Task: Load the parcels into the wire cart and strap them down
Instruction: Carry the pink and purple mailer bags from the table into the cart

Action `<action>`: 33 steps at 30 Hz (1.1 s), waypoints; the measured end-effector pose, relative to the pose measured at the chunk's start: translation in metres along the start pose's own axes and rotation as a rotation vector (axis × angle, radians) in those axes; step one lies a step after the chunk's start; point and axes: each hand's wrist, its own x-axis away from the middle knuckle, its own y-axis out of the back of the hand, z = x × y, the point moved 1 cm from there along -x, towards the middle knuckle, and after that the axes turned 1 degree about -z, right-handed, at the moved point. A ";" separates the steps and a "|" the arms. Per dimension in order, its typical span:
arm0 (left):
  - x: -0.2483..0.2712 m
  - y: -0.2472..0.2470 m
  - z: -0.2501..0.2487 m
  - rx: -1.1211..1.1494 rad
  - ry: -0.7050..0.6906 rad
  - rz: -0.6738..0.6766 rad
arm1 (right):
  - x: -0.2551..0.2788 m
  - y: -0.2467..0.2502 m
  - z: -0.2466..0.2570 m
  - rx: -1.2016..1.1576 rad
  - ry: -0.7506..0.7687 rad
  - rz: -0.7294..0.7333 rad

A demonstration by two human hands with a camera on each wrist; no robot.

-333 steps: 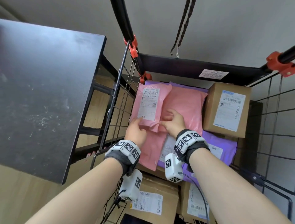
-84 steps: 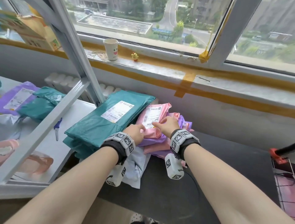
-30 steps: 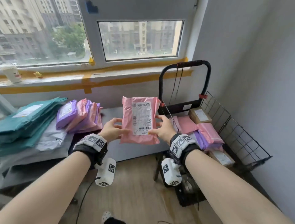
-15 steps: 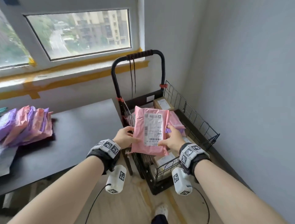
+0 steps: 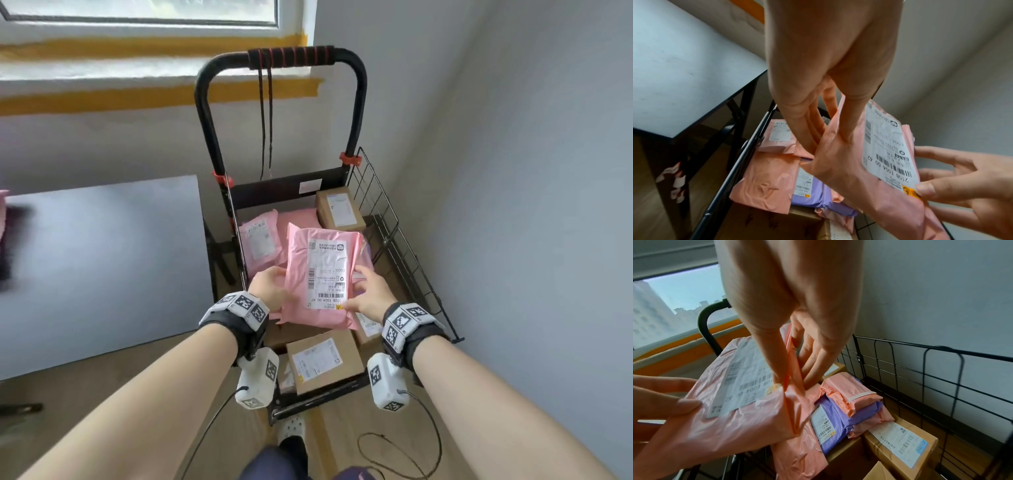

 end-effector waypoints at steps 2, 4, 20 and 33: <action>-0.018 -0.006 0.000 -0.028 0.037 -0.033 | -0.027 0.001 -0.002 0.034 -0.012 0.033; -0.040 -0.015 0.002 -0.048 0.094 -0.056 | -0.054 -0.001 -0.004 0.071 -0.031 0.070; -0.195 -0.103 0.079 -0.115 0.451 -0.068 | -0.247 -0.062 -0.106 0.437 -0.097 0.281; -0.217 -0.116 0.106 0.016 0.470 -0.088 | -0.240 -0.081 -0.110 0.526 0.319 0.081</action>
